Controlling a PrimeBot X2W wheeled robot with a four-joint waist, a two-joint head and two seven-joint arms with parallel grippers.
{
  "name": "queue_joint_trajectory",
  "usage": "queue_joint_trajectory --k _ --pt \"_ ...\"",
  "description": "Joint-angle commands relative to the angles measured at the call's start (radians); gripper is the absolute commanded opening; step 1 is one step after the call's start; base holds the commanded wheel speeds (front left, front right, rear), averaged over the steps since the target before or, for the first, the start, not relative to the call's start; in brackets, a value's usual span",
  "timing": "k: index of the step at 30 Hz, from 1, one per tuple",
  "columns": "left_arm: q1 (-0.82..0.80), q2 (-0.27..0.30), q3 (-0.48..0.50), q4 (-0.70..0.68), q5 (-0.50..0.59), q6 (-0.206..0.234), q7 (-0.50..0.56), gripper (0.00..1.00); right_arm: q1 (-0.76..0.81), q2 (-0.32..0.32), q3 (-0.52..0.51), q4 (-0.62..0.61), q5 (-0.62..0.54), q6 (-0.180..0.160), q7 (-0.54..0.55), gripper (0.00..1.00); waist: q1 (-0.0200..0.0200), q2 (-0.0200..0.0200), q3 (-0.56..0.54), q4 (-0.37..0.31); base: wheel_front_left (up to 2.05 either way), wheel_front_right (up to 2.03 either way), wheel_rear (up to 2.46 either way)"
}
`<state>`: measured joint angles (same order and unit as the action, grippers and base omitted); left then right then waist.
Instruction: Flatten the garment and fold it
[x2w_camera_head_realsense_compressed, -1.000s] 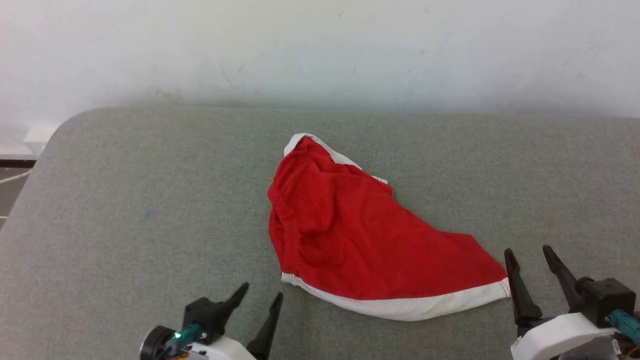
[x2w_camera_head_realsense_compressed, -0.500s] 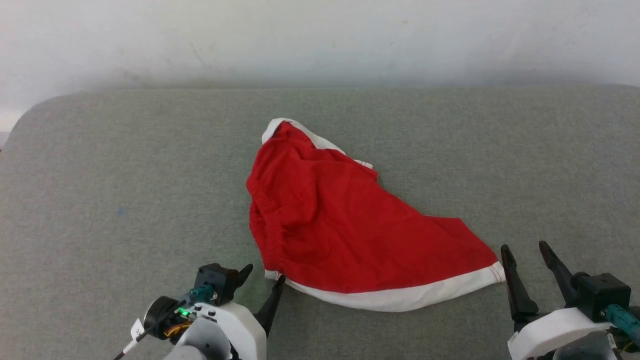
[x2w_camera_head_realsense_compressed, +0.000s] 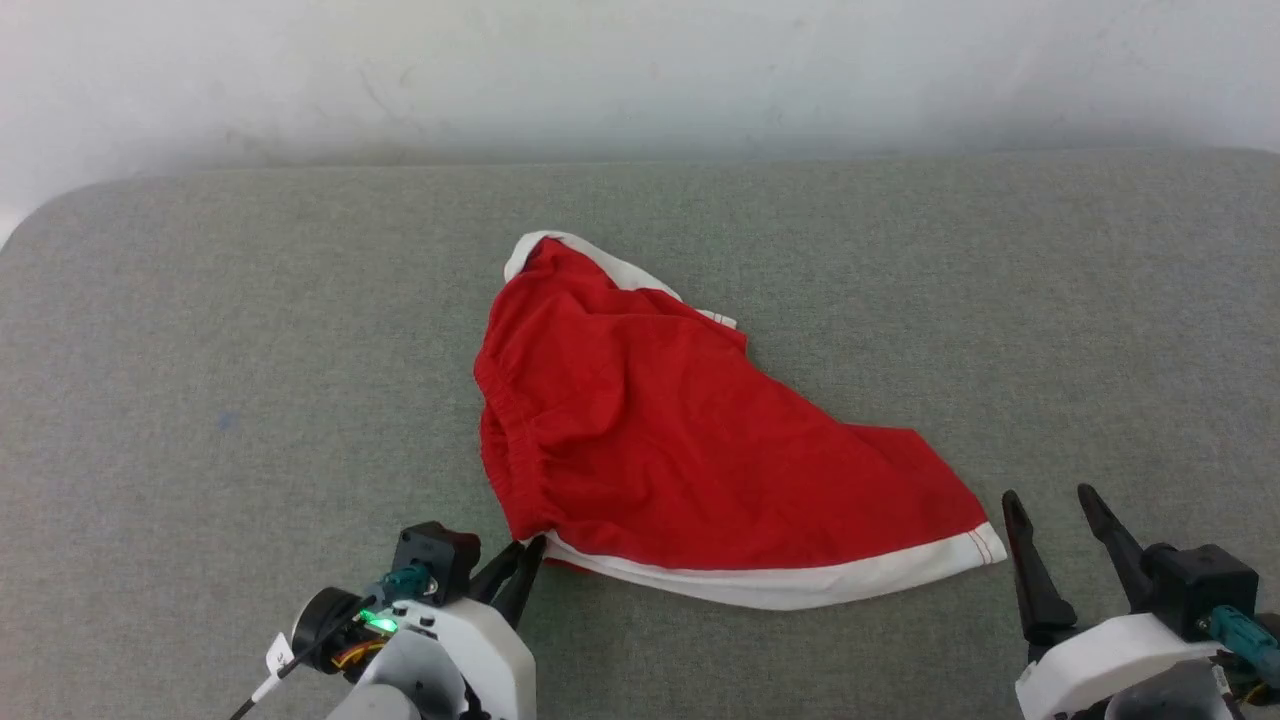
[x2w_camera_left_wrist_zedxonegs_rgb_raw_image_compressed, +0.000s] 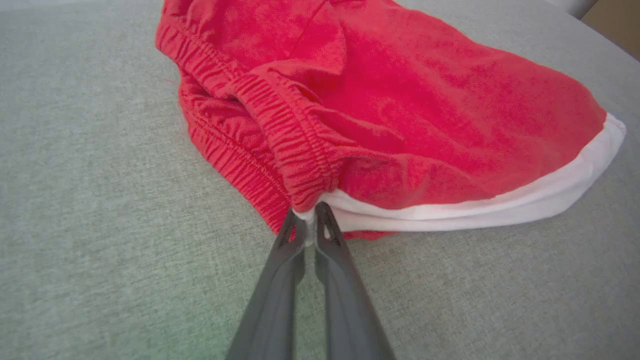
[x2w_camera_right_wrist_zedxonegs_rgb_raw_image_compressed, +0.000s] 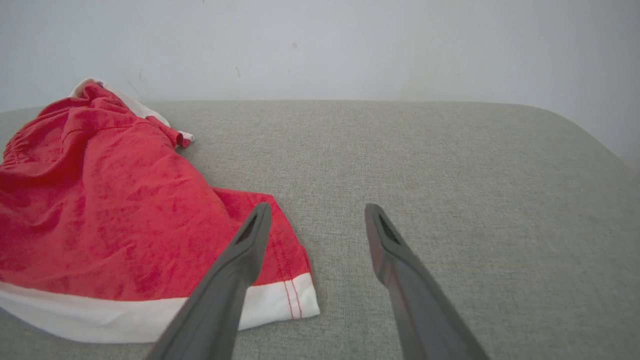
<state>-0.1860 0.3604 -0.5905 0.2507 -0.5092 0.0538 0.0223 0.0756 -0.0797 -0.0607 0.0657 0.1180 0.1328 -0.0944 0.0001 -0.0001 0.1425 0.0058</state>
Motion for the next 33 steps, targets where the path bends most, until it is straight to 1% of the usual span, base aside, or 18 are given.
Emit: queue_joint_trajectory --k 1,5,12,17,23,29,30,31,32,33 --pt "-0.012 -0.002 -0.003 0.005 -0.002 -0.003 -0.010 0.00 -0.013 0.001 -0.003 0.005 -0.002 -0.002 -0.003 1.00 -0.0001 0.0001 -0.006 0.005 0.00 0.00 0.00" --pt "0.002 0.006 -0.010 -0.003 0.004 -0.003 -0.025 0.00 0.007 -0.015 0.010 0.020 0.001 -0.002 0.040 1.00 -0.0001 0.0001 -0.029 0.017 0.00 0.00 0.00" --pt "0.033 0.031 -0.027 -0.059 0.022 0.004 -0.034 0.00 0.037 -0.057 0.041 -0.001 0.067 -0.002 0.239 1.00 -0.0001 0.0001 -0.057 0.032 0.00 0.00 0.00" --pt "0.041 0.038 -0.039 -0.096 0.029 0.010 -0.024 0.00 0.002 -0.073 0.038 0.030 0.068 -0.002 0.329 1.00 -0.0001 0.0001 -0.056 0.042 0.00 0.00 0.00" --pt "0.039 0.041 -0.054 -0.116 0.037 0.009 -0.018 0.00 -0.050 -0.074 0.047 0.121 0.048 -0.002 0.373 1.00 -0.0001 0.0001 -0.048 0.056 0.00 0.00 0.00" --pt "0.037 0.045 -0.064 -0.121 0.039 0.006 -0.015 0.00 -0.086 -0.073 0.069 0.198 0.047 -0.002 0.350 1.00 -0.0001 0.0001 -0.041 0.066 0.00 0.00 0.00" --pt "0.038 0.046 -0.066 -0.121 0.039 0.006 -0.014 0.00 -0.089 -0.075 0.074 0.209 0.046 -0.002 0.345 0.89 -0.0001 0.0001 -0.041 0.067 0.00 0.00 0.00" --pt "0.038 0.047 -0.067 -0.122 0.039 0.006 -0.014 0.00 -0.092 -0.077 0.078 0.220 0.046 -0.002 0.340 0.44 -0.0001 0.0001 -0.041 0.067 0.00 0.00 0.00" --pt "0.039 0.048 -0.068 -0.122 0.038 0.006 -0.013 0.00 -0.095 -0.080 0.082 0.229 0.047 -0.002 0.334 0.05 -0.0001 0.0001 -0.040 0.068 0.00 0.00 0.00" --pt "0.039 0.048 -0.069 -0.121 0.037 0.006 -0.012 0.00 -0.098 -0.082 0.086 0.237 0.046 -0.002 0.328 0.00 -0.0001 0.0001 -0.040 0.068 0.00 0.00 0.00"
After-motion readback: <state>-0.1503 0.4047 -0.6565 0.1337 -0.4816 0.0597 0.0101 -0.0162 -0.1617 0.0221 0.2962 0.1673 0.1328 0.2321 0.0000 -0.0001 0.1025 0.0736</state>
